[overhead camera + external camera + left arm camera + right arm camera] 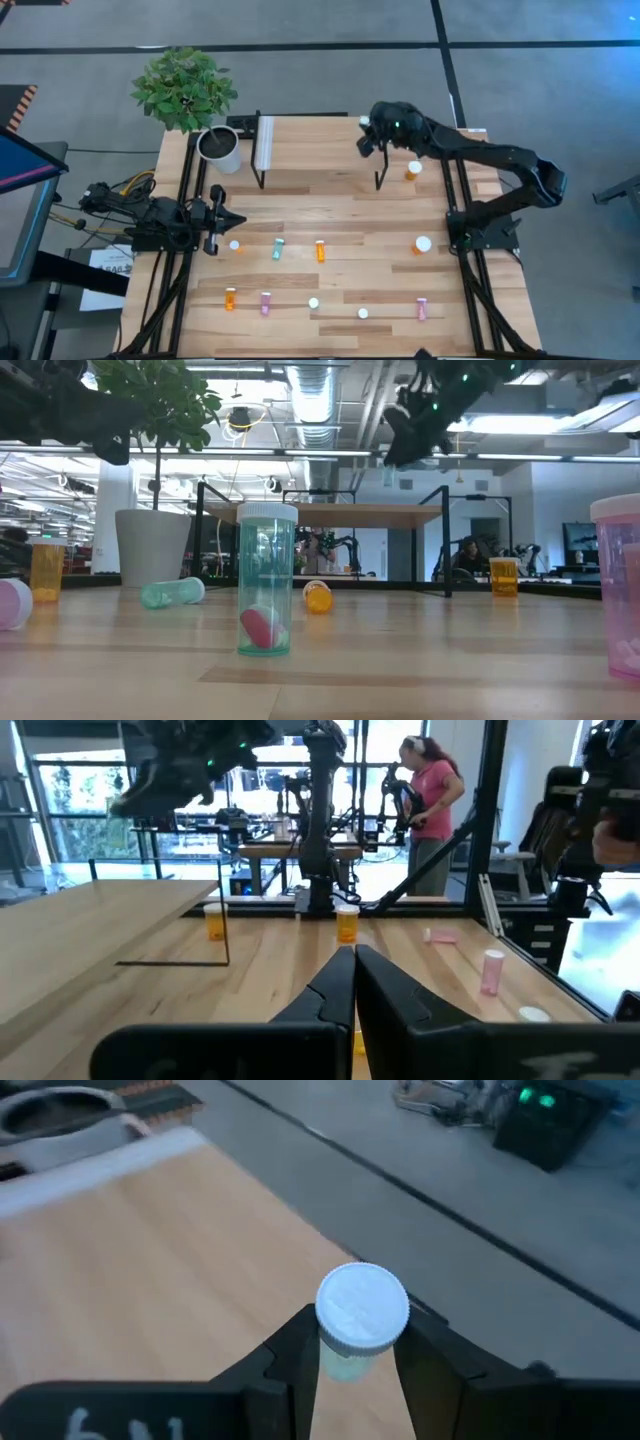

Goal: Pick and place medicine bottles onto shelf by color
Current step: Put the top right blue pill bottle on the shelf, then put the bottom blue pill bottle on the shelf aligned with the other blue pill bottle

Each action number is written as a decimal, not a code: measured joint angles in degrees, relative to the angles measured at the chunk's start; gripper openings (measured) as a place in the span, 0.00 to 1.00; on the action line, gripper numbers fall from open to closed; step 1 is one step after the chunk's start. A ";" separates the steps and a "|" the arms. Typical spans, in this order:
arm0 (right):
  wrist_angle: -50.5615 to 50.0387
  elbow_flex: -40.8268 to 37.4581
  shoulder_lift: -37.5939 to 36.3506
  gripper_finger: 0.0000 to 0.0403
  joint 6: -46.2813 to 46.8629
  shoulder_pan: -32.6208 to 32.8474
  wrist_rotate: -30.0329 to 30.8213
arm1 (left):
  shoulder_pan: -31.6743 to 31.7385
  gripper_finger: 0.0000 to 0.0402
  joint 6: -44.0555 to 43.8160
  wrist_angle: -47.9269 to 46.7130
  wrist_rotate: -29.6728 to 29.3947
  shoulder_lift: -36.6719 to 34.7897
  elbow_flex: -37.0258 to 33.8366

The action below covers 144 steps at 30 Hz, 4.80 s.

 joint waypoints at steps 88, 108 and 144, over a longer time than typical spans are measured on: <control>5.62 0.02 5.92 0.59 4.24 46.69 0.45 | 0.01 0.00 -1.71 -0.38 -1.46 -0.02 0.00; 22.47 2.57 26.92 0.59 16.96 57.71 -2.00 | 0.00 0.00 -4.51 -0.30 -3.60 -0.02 0.00; 15.54 10.56 37.64 0.59 17.55 58.34 -3.64 | 0.02 0.00 -6.47 -0.75 -2.51 -0.02 0.00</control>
